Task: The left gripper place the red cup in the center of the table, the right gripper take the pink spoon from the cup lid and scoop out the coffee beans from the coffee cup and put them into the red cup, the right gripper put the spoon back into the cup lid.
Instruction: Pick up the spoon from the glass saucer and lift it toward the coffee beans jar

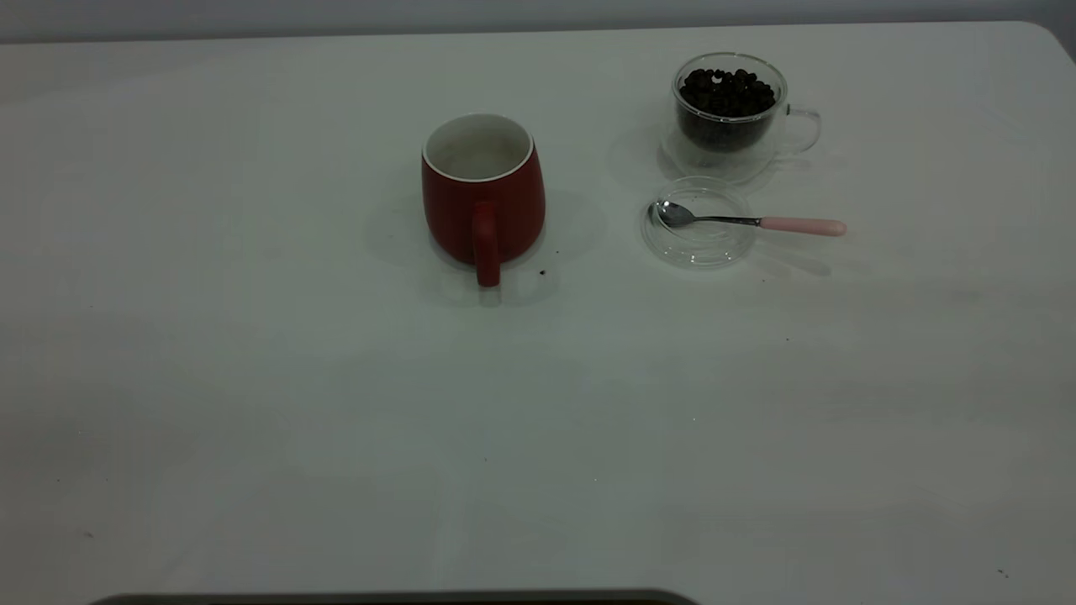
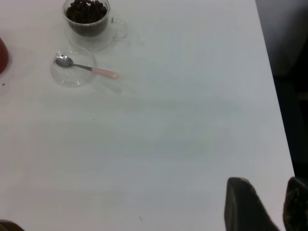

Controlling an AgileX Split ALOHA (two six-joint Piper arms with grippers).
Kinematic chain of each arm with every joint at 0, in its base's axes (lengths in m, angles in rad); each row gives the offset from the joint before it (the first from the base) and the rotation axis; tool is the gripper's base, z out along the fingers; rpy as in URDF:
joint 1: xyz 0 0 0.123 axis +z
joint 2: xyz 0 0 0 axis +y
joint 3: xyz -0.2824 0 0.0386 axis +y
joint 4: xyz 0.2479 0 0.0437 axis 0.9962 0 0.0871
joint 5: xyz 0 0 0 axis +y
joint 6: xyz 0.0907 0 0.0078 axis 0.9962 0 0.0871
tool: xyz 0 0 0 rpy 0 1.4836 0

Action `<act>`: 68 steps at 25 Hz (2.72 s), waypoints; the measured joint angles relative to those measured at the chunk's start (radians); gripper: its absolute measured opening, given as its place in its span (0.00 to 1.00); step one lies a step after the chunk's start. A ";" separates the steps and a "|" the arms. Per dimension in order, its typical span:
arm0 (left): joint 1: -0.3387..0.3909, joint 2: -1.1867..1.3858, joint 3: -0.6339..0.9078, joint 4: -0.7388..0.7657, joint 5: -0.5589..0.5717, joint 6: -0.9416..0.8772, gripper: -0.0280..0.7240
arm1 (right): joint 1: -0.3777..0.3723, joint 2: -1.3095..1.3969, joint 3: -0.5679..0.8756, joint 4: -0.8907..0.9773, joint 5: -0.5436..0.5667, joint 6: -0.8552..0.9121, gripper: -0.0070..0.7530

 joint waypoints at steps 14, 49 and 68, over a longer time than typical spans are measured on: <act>0.000 0.000 0.000 0.000 0.000 0.000 0.82 | 0.000 0.000 0.000 0.026 0.000 0.054 0.32; 0.000 0.000 0.000 0.000 0.000 -0.003 0.82 | -0.033 1.619 -0.340 0.976 -0.427 -0.549 0.89; 0.000 0.000 0.000 0.000 0.000 -0.003 0.82 | -0.046 2.186 -0.371 1.729 -0.450 -1.214 0.89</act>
